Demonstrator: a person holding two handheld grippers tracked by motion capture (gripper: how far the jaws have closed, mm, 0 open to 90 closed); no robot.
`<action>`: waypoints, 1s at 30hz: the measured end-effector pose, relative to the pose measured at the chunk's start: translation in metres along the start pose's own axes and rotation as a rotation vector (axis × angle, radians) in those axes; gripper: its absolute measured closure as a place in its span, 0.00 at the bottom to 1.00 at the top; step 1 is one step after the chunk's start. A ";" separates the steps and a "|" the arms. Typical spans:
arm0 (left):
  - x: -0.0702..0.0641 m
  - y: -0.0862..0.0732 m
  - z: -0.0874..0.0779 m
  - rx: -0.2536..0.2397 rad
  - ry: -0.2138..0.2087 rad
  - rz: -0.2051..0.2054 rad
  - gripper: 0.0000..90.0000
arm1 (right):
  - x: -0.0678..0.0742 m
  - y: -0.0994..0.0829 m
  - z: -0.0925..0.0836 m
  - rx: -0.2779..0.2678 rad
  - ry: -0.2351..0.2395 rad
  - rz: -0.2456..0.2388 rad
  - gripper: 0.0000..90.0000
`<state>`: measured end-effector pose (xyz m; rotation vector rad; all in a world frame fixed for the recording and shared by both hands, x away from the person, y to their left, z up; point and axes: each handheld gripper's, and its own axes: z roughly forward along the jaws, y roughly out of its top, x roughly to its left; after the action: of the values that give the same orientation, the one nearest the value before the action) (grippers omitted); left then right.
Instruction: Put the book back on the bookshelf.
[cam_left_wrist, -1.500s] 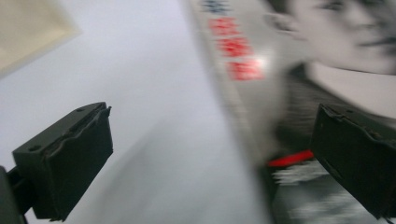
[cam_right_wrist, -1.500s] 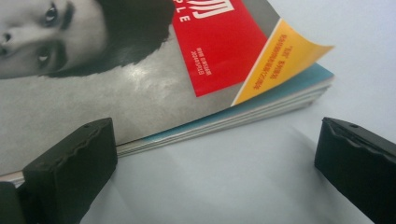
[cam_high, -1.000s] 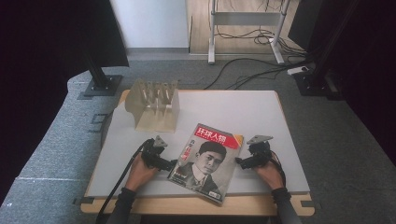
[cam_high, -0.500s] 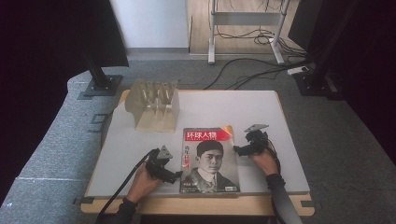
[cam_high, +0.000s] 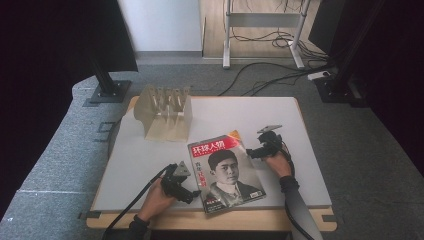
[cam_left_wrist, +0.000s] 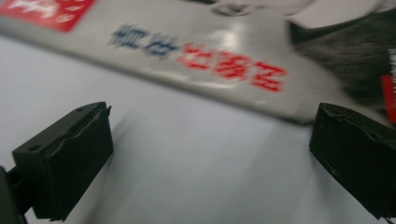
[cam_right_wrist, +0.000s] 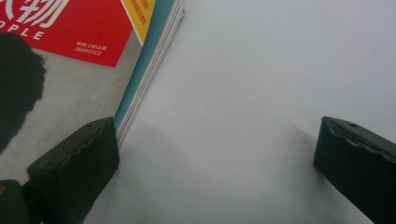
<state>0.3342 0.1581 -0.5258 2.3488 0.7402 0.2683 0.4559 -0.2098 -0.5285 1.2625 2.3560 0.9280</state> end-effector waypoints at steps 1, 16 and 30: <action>0.005 0.000 -0.001 -0.006 0.007 -0.015 0.00 | 0.000 0.000 -0.002 -0.002 0.018 0.017 0.03; 0.034 0.015 0.015 -0.020 0.094 -0.126 0.00 | 0.038 0.015 0.001 -0.019 0.193 -0.016 0.15; 0.034 0.015 0.016 -0.019 0.095 -0.128 0.00 | 0.035 0.019 0.011 -0.054 0.230 0.128 0.33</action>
<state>0.3739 0.1598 -0.5285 2.2720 0.9262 0.3315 0.4533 -0.1689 -0.5229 1.3638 2.4233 1.2282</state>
